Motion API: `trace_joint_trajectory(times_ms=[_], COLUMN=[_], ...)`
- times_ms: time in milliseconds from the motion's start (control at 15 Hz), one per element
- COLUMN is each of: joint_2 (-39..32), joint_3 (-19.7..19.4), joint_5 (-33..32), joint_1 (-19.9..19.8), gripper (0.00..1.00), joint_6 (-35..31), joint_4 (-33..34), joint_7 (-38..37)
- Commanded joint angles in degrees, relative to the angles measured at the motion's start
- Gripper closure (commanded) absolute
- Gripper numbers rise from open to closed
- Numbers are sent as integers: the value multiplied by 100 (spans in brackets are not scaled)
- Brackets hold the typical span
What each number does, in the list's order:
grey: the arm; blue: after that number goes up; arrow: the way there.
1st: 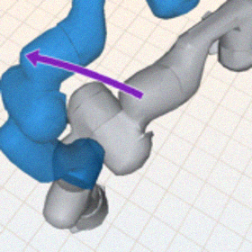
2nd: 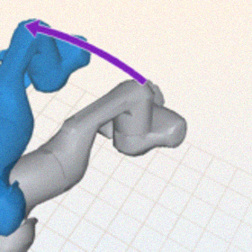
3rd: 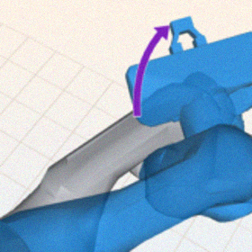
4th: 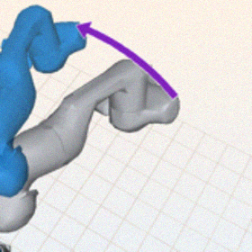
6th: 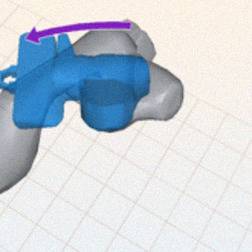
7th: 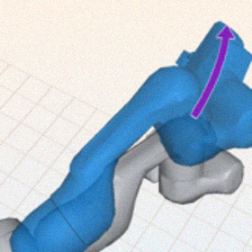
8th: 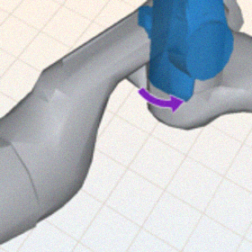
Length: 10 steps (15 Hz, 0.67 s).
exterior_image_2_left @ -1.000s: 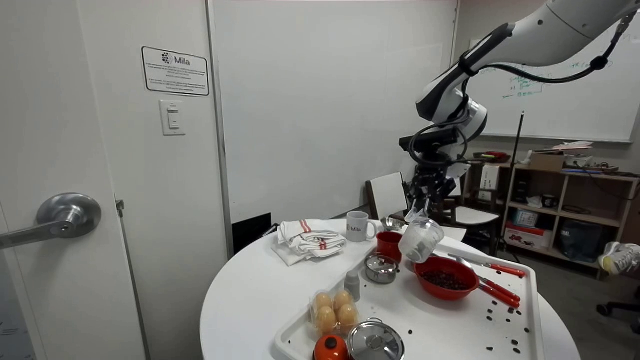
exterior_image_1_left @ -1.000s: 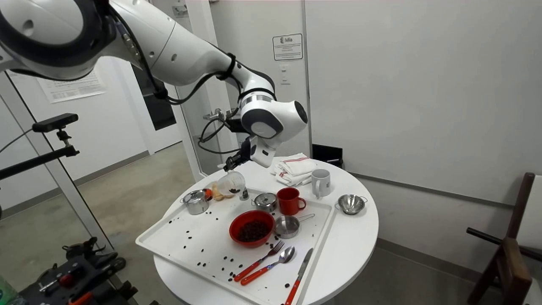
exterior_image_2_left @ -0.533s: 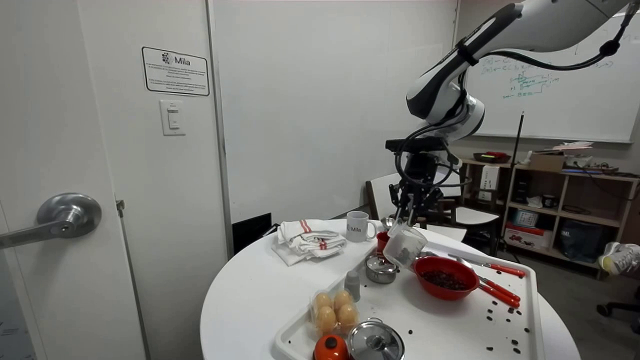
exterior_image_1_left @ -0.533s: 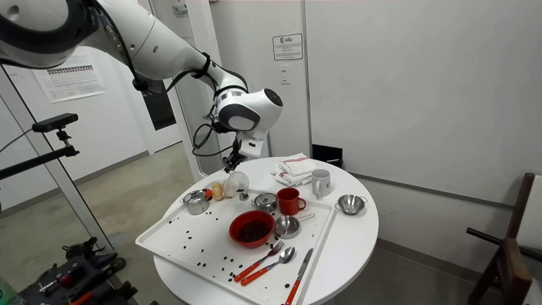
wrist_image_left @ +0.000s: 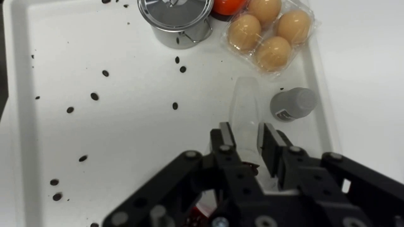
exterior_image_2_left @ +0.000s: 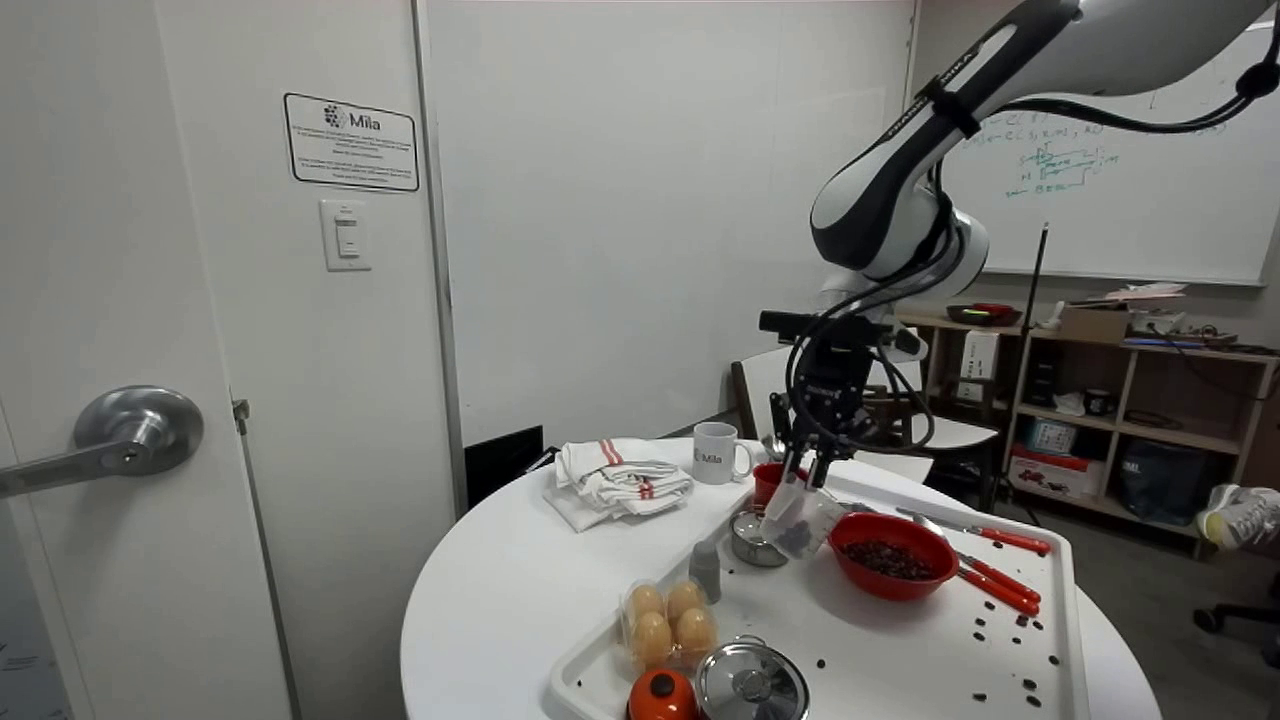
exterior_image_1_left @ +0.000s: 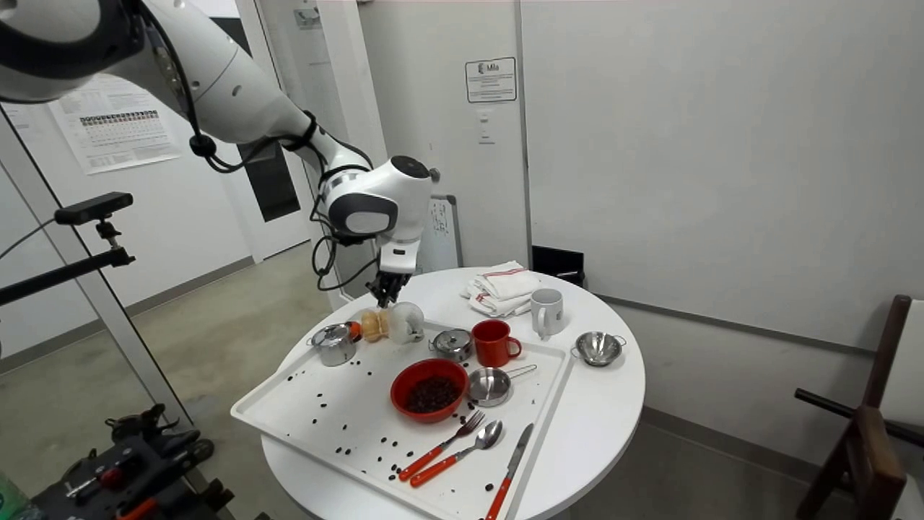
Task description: Pour the contents of the clear jug into the red bowl
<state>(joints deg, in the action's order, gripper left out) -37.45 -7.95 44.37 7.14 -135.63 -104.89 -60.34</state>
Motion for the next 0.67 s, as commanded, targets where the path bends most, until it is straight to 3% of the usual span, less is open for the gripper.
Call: trace_joint_trajectory(times_ms=[0,600], joint_2=[460,883], joint_3=[24,295], joint_5=[-642,-2331], joint_1=[202,276], gripper=[90,90], joint_6=[-396,246], joint_4=[-603,-1078], joint_7=[-491,-1395])
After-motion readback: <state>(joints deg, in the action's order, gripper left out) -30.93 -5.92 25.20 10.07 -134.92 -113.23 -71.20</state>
